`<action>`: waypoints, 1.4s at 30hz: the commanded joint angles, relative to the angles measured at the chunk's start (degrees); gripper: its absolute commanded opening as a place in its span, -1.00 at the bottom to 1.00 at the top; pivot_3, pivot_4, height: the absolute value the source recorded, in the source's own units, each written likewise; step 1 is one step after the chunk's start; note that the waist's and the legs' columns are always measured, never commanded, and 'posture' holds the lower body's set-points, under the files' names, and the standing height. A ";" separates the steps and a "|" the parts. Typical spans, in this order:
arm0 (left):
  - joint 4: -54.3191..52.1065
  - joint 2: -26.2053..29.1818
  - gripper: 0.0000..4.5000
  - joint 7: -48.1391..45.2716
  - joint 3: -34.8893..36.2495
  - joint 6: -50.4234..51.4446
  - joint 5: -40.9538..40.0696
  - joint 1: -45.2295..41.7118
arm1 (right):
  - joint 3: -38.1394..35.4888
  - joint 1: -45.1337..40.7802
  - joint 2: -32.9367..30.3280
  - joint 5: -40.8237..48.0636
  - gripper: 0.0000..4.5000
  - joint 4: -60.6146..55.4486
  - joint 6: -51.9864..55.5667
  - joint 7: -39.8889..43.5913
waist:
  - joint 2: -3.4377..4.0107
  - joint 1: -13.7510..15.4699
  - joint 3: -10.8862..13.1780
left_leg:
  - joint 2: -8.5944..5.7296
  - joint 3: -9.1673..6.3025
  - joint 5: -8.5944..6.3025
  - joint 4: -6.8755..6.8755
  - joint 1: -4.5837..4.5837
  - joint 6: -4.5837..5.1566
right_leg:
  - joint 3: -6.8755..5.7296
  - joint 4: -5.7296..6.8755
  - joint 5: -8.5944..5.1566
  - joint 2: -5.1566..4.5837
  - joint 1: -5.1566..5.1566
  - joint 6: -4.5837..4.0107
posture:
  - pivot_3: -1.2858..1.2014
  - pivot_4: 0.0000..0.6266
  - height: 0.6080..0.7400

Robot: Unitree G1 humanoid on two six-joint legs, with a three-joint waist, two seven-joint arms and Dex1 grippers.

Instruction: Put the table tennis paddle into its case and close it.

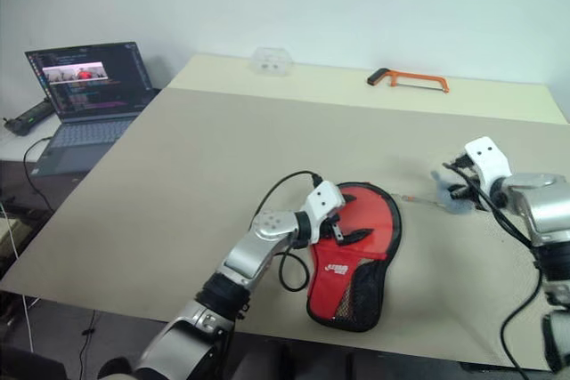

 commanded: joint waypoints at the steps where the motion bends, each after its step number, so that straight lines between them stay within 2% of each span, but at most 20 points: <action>1: 3.16 0.70 1.00 -0.50 -2.23 0.94 1.75 1.68 | -0.45 6.13 -7.56 -0.78 -0.91 -7.52 -6.34 8.37 | 0.02 -0.08 -0.01 | 0.00 0.01 -0.01 -0.01 0.04 0.01 | 0.01 -0.02 0.00 0.01 0.03 0.00 | 0.03 -0.52 1.00; 5: 4.34 1.04 1.00 -0.23 -2.76 0.77 2.34 1.16 | -4.36 15.82 -14.04 2.36 -0.91 -16.17 -13.83 18.27 | 0.13 -0.21 -0.08 | -0.04 -0.02 -0.05 0.02 0.15 0.06 | -0.03 -0.06 0.00 0.03 0.20 0.01 | 0.03 -0.52 1.00; 9: 5.54 1.08 1.00 0.05 -3.30 0.66 3.00 0.42 | -8.92 25.63 -17.78 6.24 -0.91 -25.63 -17.47 25.92 | 0.16 -0.35 -0.10 | -0.03 -0.10 -0.06 0.02 0.42 0.07 | -0.12 -0.24 0.01 0.05 0.61 0.05 | 0.03 -0.52 1.00; 13: 6.95 1.28 1.00 0.11 -3.62 0.25 3.56 -0.46 | -13.37 33.39 -19.01 9.23 -0.91 -33.56 -20.92 31.66 | 0.14 -0.39 -0.09 | -0.01 -0.17 -0.08 0.01 0.56 0.08 | -0.19 -0.50 0.05 0.05 0.88 0.14 | 0.03 -0.52 1.00; 18: 8.27 1.56 1.00 -0.10 -4.10 -0.34 4.10 -1.33 | -15.38 38.05 -18.19 13.06 -0.91 -41.89 -23.17 36.06 | 0.06 -0.35 -0.05 | -0.03 -0.19 -0.11 0.01 0.69 0.12 | -0.21 -0.85 0.14 0.03 1.20 0.29 | 0.03 -0.52 1.00; 25: 8.68 1.81 1.00 -0.36 -4.77 -0.41 4.56 -1.67 | -9.93 44.56 -17.64 14.01 -0.91 -54.50 -25.15 36.62 | -0.01 -0.25 -0.04 | -0.03 -0.26 -0.12 0.01 0.69 0.12 | -0.25 -0.87 0.12 0.02 1.26 0.33 | 0.03 -0.52 1.00; 29: 8.11 2.33 1.00 -0.54 -5.48 0.04 5.09 -1.25 | -4.11 48.25 -17.58 10.67 -0.91 -57.10 -27.75 36.29 | -0.16 -0.22 -0.07 | -0.03 -0.28 -0.12 0.01 0.71 0.12 | -0.26 -0.88 0.02 0.02 1.27 0.49 | 0.03 -0.52 1.00; 35: 7.33 3.42 1.00 -0.97 -6.20 0.58 5.47 -0.87 | -2.01 51.52 -18.26 12.57 -0.91 -61.74 -28.53 36.55 | -0.37 -0.49 -0.09 | 0.00 -0.33 -0.15 0.00 1.06 0.10 | -0.18 -0.89 0.01 0.02 1.56 0.53 | 0.03 -0.52 1.00; 42: 8.00 3.49 1.00 -0.63 -6.17 0.58 5.59 -1.70 | -1.29 47.87 -17.30 12.69 -0.91 -59.79 -27.09 34.82 | -0.43 -0.49 -0.13 | 0.05 -0.32 -0.18 -0.02 1.06 0.09 | -0.19 -0.92 -0.01 0.06 1.56 0.53 | 0.03 -0.52 1.00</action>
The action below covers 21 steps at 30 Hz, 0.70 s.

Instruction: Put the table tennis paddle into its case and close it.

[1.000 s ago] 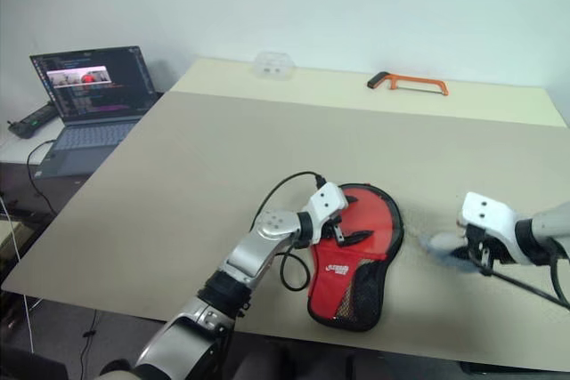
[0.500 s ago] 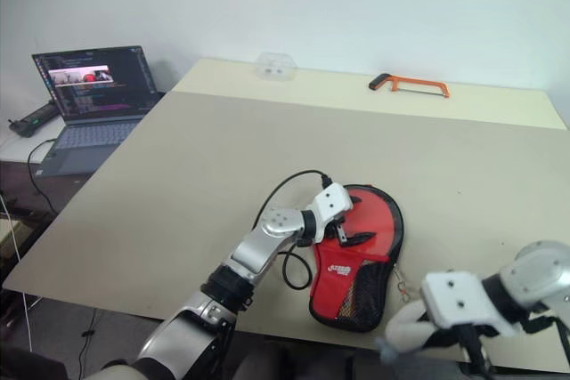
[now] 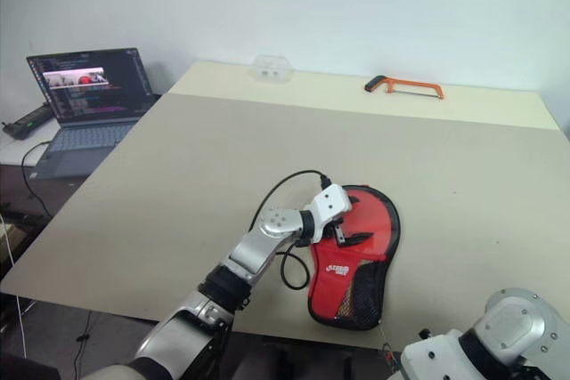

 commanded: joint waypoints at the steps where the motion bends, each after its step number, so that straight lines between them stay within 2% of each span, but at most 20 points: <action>1: 4.00 1.80 1.00 -0.35 -2.44 2.66 3.62 1.52 | -0.14 -3.27 0.67 2.71 -0.91 0.91 0.60 0.79 | -0.06 0.00 -0.01 | 0.00 -0.01 0.00 0.00 0.00 0.00 | 0.00 -0.01 0.00 0.00 0.00 0.00 | 0.03 -0.52 1.00; 7: 5.13 1.79 1.00 0.69 -1.72 2.21 3.53 0.67 | -2.19 -20.23 5.87 7.10 -0.92 17.37 5.29 -0.28 | -0.27 -0.34 0.07 | 0.02 -0.07 -0.01 0.01 0.12 0.01 | 0.10 0.00 0.03 -0.01 0.07 -0.02 | 0.03 -0.52 1.00; 10: 4.24 1.92 1.00 0.61 -1.29 2.54 3.04 0.97 | -1.06 -23.33 7.79 7.12 -0.92 21.50 6.93 -0.58 | -0.28 -0.29 0.07 | 0.04 -0.16 -0.01 0.00 0.09 0.01 | 0.07 0.00 0.04 0.00 0.05 -0.05 | 0.03 -0.52 1.00; 14: 2.18 2.81 1.00 -0.34 -0.57 2.96 2.38 1.44 | 3.22 -25.13 8.29 1.56 -0.92 24.69 6.23 -1.33 | -0.26 -0.30 0.08 | 0.04 -0.18 -0.01 -0.02 0.02 0.02 | 0.09 -0.01 0.16 0.00 -0.03 -0.27 | 0.03 -0.52 1.00; 16: 1.07 3.22 1.00 -0.66 0.07 3.24 1.90 1.58 | 4.09 -25.13 7.69 0.35 -0.60 25.89 4.83 0.10 | -0.24 -0.38 0.09 | 0.04 -0.16 -0.02 -0.02 0.02 0.02 | 0.11 0.00 0.16 0.01 -0.06 -0.28 | 0.03 -0.52 1.00; 17: -0.02 3.57 1.00 -1.08 0.69 3.58 1.27 1.51 | 4.10 -25.00 7.08 0.00 -0.52 27.11 4.02 1.30 | -0.22 -0.41 0.10 | 0.04 -0.16 -0.02 -0.02 0.02 0.02 | 0.11 0.00 0.16 0.01 -0.06 -0.27 | 0.03 -0.52 1.00; 21: -7.04 6.11 1.00 -5.28 3.20 4.50 -2.85 1.81 | 3.75 -26.23 5.55 -2.61 0.12 33.71 0.42 4.13 | -0.15 -1.03 0.23 | 0.05 -0.15 -0.02 -0.03 0.02 0.02 | 0.11 0.01 0.16 0.04 -0.08 -0.27 | 0.03 -0.52 1.00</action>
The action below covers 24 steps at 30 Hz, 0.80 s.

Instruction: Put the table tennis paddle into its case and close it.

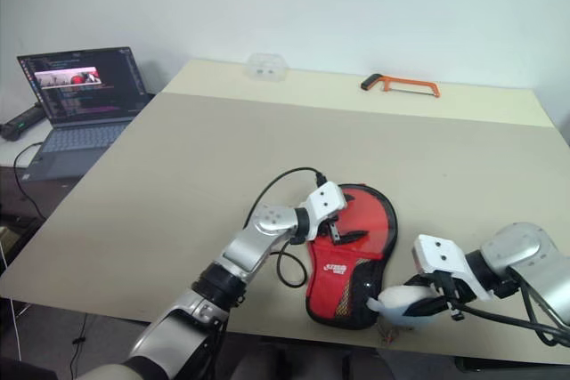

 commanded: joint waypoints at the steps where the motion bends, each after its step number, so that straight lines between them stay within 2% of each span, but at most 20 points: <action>1: -5.53 3.42 1.00 -4.87 2.24 2.39 -3.47 1.63 | -1.50 -2.73 -1.32 -1.74 0.26 5.37 -3.80 2.99 | 0.07 -0.54 0.14 | 0.01 0.01 0.00 -0.01 0.00 0.00 | 0.00 0.00 0.00 0.00 -0.01 0.00 | 0.03 -0.52 1.00; 6: -17.51 11.20 1.00 -14.09 7.82 9.57 -13.34 2.33 | -3.23 -8.10 -1.77 -0.21 0.99 10.02 -3.90 6.26 | 0.24 -0.89 0.92 | 0.05 0.14 0.01 -0.04 -0.12 -0.01 | 0.00 0.11 0.01 0.00 -0.26 -0.02 | 0.03 -0.52 1.00; 10: -24.51 18.09 1.00 -18.38 13.33 15.81 -20.51 1.85 | -3.93 -10.28 -1.65 0.58 0.99 12.42 -3.53 7.65 | 0.29 -0.77 1.11 | 0.12 0.01 0.01 -0.06 -0.29 -0.01 | 0.00 0.08 0.01 -0.07 -0.39 -0.02 | 0.03 -0.52 1.00; 15: -32.42 31.51 1.00 -25.91 24.93 25.97 -33.80 0.57 | -11.00 -13.29 -0.61 7.90 0.99 12.64 2.66 5.98 | 0.42 -0.85 1.45 | 0.16 -0.09 0.01 0.07 -0.98 -0.02 | -0.15 0.15 0.02 -0.21 -1.00 -0.02 | 0.03 -0.52 1.00; 21: -31.70 48.02 1.00 -32.71 39.36 33.19 -43.77 3.95 | -21.37 -14.91 -1.51 15.00 0.99 13.38 9.43 3.84 | 0.55 -0.85 1.60 | 0.16 -0.28 0.01 0.01 -1.00 -0.02 | -0.30 0.10 0.00 -0.23 -0.97 -0.04 | 0.03 -0.52 1.00; 24: -27.60 54.85 1.00 -35.80 45.46 33.05 -43.77 7.56 | -26.20 -12.12 -4.40 14.75 0.99 14.56 10.19 5.53 | 0.69 -0.78 1.71 | 0.14 -0.25 0.01 0.02 -1.00 -0.01 | -0.33 0.13 -0.01 -0.27 -1.00 -0.05 | 0.03 -0.52 1.00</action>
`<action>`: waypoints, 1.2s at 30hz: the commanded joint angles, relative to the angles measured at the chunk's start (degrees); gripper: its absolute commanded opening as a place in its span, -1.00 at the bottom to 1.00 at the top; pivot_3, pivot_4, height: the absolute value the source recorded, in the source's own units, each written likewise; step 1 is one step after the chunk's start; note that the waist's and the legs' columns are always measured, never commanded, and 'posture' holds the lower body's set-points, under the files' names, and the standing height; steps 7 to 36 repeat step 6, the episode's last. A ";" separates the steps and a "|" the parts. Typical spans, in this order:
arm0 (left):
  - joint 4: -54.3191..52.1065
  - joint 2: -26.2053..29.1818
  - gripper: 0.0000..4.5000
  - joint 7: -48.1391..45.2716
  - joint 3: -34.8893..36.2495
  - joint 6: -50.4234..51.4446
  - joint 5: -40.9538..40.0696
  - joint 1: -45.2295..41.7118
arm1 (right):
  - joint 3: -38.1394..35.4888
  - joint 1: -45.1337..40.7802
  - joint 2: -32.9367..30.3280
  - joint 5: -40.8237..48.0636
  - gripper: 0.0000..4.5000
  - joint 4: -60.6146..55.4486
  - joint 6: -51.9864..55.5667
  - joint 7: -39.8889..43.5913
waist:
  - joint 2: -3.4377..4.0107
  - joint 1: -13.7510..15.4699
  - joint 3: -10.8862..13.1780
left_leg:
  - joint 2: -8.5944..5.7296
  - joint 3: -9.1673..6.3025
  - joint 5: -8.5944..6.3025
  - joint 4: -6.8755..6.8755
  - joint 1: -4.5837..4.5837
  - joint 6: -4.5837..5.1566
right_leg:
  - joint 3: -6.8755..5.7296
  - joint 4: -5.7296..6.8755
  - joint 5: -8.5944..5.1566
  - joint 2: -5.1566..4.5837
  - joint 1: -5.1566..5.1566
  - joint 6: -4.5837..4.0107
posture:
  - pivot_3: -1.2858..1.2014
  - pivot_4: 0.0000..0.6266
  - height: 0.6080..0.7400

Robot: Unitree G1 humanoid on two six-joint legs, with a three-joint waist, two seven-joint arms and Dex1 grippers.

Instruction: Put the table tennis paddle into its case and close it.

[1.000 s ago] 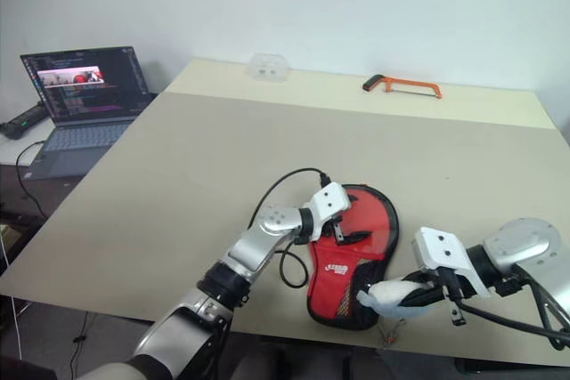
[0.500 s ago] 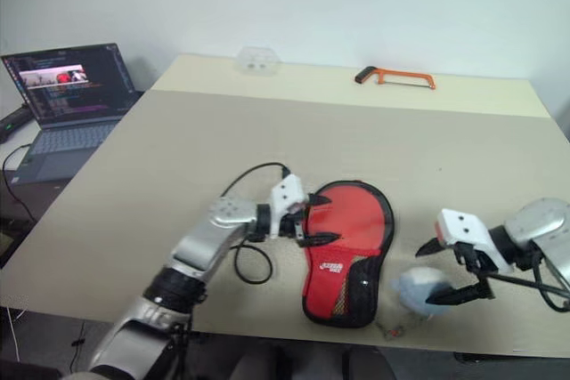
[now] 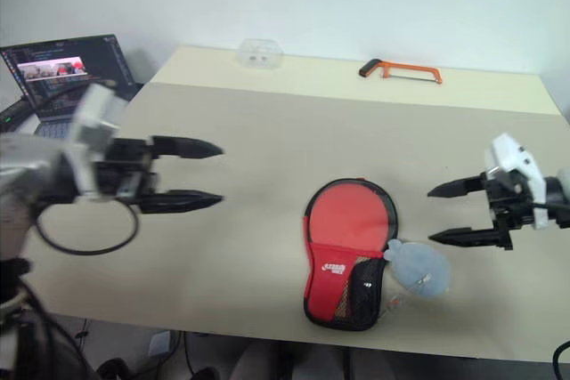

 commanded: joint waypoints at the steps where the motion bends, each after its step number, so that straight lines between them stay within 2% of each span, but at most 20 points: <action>1: 3.09 5.66 1.00 -3.81 7.81 0.07 -1.24 3.49 | -6.99 3.17 -3.88 0.59 0.99 1.33 0.39 2.55 | 0.06 0.15 0.04 | -0.01 -0.01 0.00 0.00 0.00 0.00 | 0.00 0.00 0.00 -0.02 0.00 0.00 | 0.03 -0.52 1.00; 6: 4.56 11.18 1.00 -6.79 13.06 -1.65 0.91 12.10 | -11.04 8.53 -6.80 1.16 0.99 0.62 1.02 5.34 | 0.09 0.11 0.05 | 0.01 0.06 0.00 -0.04 0.01 0.01 | 0.00 0.03 -0.02 -0.06 -0.04 -0.02 | 0.03 -0.52 1.00; 36: 4.56 11.18 1.00 -6.79 13.06 -1.65 0.91 12.10 | -11.04 8.53 -6.80 1.16 0.99 0.62 1.02 5.34 | 0.09 0.11 0.05 | 0.01 0.06 0.00 -0.04 0.01 0.01 | 0.00 0.03 -0.02 -0.06 -0.04 -0.02 | 0.03 -0.52 1.00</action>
